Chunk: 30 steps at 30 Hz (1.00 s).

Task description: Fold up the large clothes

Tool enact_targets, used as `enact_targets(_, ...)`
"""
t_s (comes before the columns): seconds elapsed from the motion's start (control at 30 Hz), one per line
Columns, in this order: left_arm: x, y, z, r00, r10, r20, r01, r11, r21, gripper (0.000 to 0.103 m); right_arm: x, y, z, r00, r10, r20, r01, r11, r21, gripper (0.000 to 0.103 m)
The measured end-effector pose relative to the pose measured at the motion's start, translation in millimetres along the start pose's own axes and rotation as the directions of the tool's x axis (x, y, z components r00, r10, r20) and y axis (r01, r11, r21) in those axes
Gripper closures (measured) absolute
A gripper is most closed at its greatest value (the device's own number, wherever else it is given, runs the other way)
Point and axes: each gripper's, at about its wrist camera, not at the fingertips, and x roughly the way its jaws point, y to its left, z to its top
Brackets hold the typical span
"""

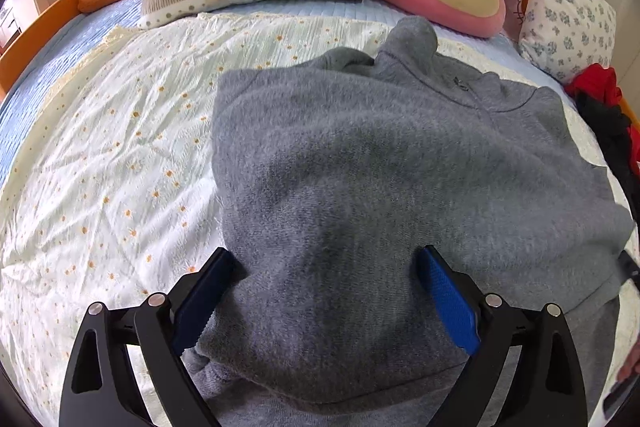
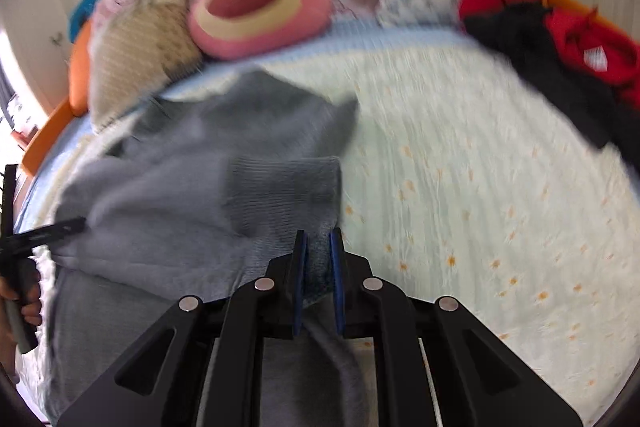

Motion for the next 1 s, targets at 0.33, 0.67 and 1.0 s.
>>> enact_targets(0.33, -50, -4, 7, 0.993, -0.038, 0.113, 0.033, 0.999, 0.043, 0.008, -48, 0, 4, 0.979, -0.14, 0.148, 0.151, 0.986, -0.069, 0.048)
enact_targets(0.67, -21, -49, 37, 0.997, -0.035, 0.073, 0.028, 0.995, 0.099, 0.008, 1, 73, 38, 0.998, -0.05, 0.025, 0.054, 0.972, -0.229, 0.057)
enact_targets(1.0, 36, -30, 38, 0.991, 0.075, 0.111, -0.082, 0.995, 0.056, 0.006, 74, 50, 32, 0.988, -0.152, -0.013, 0.147, 0.973, -0.179, 0.057)
